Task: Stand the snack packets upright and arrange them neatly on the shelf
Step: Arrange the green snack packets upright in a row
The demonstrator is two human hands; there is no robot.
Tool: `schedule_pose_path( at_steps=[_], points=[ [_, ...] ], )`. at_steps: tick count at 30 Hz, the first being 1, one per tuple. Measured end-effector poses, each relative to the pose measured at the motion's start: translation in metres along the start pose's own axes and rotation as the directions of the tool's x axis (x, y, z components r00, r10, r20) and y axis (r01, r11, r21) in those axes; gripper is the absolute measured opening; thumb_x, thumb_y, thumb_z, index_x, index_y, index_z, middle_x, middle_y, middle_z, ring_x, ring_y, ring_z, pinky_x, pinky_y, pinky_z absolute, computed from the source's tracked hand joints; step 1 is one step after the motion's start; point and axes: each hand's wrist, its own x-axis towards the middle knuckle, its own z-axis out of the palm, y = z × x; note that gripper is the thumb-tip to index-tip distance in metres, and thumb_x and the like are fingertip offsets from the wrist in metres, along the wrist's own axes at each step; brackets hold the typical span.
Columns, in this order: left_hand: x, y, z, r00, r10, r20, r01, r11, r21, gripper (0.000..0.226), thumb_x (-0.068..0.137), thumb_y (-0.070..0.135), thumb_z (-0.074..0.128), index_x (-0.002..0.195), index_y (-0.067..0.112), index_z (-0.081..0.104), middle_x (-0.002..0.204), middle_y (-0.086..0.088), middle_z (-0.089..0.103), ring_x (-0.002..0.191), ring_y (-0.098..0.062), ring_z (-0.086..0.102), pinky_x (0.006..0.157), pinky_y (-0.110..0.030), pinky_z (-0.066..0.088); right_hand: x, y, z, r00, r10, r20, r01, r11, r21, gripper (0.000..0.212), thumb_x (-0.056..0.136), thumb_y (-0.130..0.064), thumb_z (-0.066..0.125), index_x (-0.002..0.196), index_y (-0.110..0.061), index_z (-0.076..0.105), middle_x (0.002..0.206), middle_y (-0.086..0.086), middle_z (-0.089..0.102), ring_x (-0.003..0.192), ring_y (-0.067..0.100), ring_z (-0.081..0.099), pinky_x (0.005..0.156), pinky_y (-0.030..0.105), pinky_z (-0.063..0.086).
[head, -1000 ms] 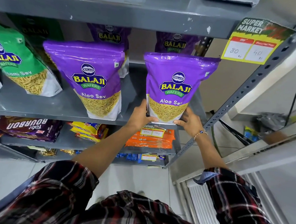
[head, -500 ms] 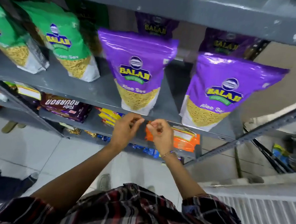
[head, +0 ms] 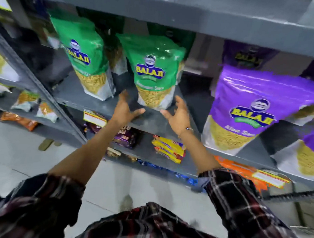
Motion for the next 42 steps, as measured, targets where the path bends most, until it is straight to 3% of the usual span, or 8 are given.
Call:
schedule_pose_path(
  at_steps=[5, 8, 12, 15, 22, 29, 34, 42],
  points=[
    [0.054, -0.012, -0.016, 0.972, 0.055, 0.230, -0.052, 0.998, -0.021, 0.126, 0.060, 0.053, 0.079, 0.147, 0.003, 0.003, 0.153, -0.022, 0.022, 0.139, -0.034, 0.028, 0.113, -0.036, 0.028, 0.039, 0.000, 0.016, 0.993, 0.094, 0.078, -0.093, 0.996, -0.016, 0.098, 0.070, -0.009, 0.078, 0.143, -0.005, 0.014, 0.148, 0.012, 0.034, 0.133, 0.022, 0.035, 0.105, 0.025, 0.031],
    [0.066, -0.011, -0.015, 0.931, 0.159, 0.328, -0.128, 0.985, -0.114, 0.099, 0.068, 0.029, 0.081, 0.142, -0.001, 0.022, 0.144, -0.002, 0.028, 0.129, -0.006, 0.030, 0.106, -0.004, 0.019, 0.045, 0.007, 0.023, 0.987, 0.151, 0.058, -0.150, 0.988, -0.025, 0.096, 0.067, -0.013, 0.080, 0.141, -0.015, 0.020, 0.141, 0.011, 0.045, 0.126, 0.026, 0.045, 0.105, 0.042, 0.042],
    [0.073, -0.026, -0.005, 0.927, 0.169, 0.335, -0.115, 0.978, -0.174, 0.079, 0.073, 0.029, 0.077, 0.136, 0.006, 0.036, 0.134, -0.002, 0.046, 0.128, -0.017, 0.044, 0.110, -0.033, 0.033, 0.051, 0.023, 0.028, 0.987, 0.159, -0.009, -0.159, 0.987, 0.011, 0.088, 0.062, -0.023, 0.081, 0.133, -0.026, 0.029, 0.135, 0.011, 0.052, 0.121, 0.029, 0.051, 0.099, 0.054, 0.046],
    [0.072, -0.029, -0.003, 0.936, 0.101, 0.338, -0.001, 0.959, -0.284, 0.070, 0.070, 0.018, 0.079, 0.128, 0.011, 0.040, 0.130, -0.007, 0.055, 0.122, -0.020, 0.053, 0.105, -0.038, 0.042, 0.048, 0.013, 0.028, 0.985, 0.166, -0.039, -0.165, 0.986, 0.024, 0.087, 0.056, -0.032, 0.081, 0.128, -0.028, 0.032, 0.131, 0.008, 0.057, 0.117, 0.027, 0.055, 0.097, 0.053, 0.048],
    [0.051, -0.028, -0.006, 0.959, 0.071, 0.273, 0.019, 0.949, -0.314, 0.065, 0.071, 0.006, 0.078, 0.126, 0.002, 0.043, 0.124, -0.006, 0.058, 0.108, -0.012, 0.055, 0.080, 0.000, 0.043, 0.028, 0.000, 0.031, 0.986, 0.164, -0.021, -0.163, 0.986, 0.041, 0.076, 0.068, -0.009, 0.079, 0.129, -0.017, 0.034, 0.130, 0.009, 0.057, 0.114, 0.025, 0.057, 0.096, 0.042, 0.051],
    [0.020, -0.033, -0.016, 0.957, 0.066, 0.282, 0.033, 0.943, -0.332, 0.065, 0.070, 0.009, 0.079, 0.124, 0.005, 0.045, 0.125, -0.009, 0.060, 0.111, -0.015, 0.057, 0.084, -0.002, 0.044, -0.004, -0.002, 0.033, 0.988, 0.153, -0.007, -0.152, 0.988, 0.021, 0.074, 0.069, -0.010, 0.079, 0.129, -0.014, 0.034, 0.130, 0.010, 0.057, 0.115, 0.025, 0.057, 0.095, 0.038, 0.050],
    [0.004, -0.041, -0.019, 0.948, 0.077, 0.309, 0.035, 0.939, -0.341, 0.061, 0.072, 0.009, 0.078, 0.123, 0.008, 0.044, 0.125, -0.009, 0.062, 0.114, -0.018, 0.059, 0.100, -0.030, 0.047, -0.024, -0.003, 0.036, 0.989, 0.149, -0.019, -0.148, 0.988, 0.047, 0.073, 0.069, -0.009, 0.078, 0.128, -0.014, 0.036, 0.130, 0.010, 0.057, 0.114, 0.023, 0.058, 0.094, 0.036, 0.051],
    [-0.003, -0.043, -0.025, 0.942, 0.092, 0.323, 0.021, 0.943, -0.332, 0.058, 0.074, 0.009, 0.076, 0.122, 0.010, 0.045, 0.127, -0.007, 0.061, 0.114, -0.017, 0.058, 0.098, -0.029, 0.047, -0.037, -0.006, 0.041, 0.988, 0.144, -0.046, -0.139, 0.986, 0.093, 0.073, 0.069, -0.007, 0.079, 0.128, -0.014, 0.037, 0.127, 0.010, 0.059, 0.106, 0.015, 0.058, 0.089, 0.028, 0.051]
  ],
)
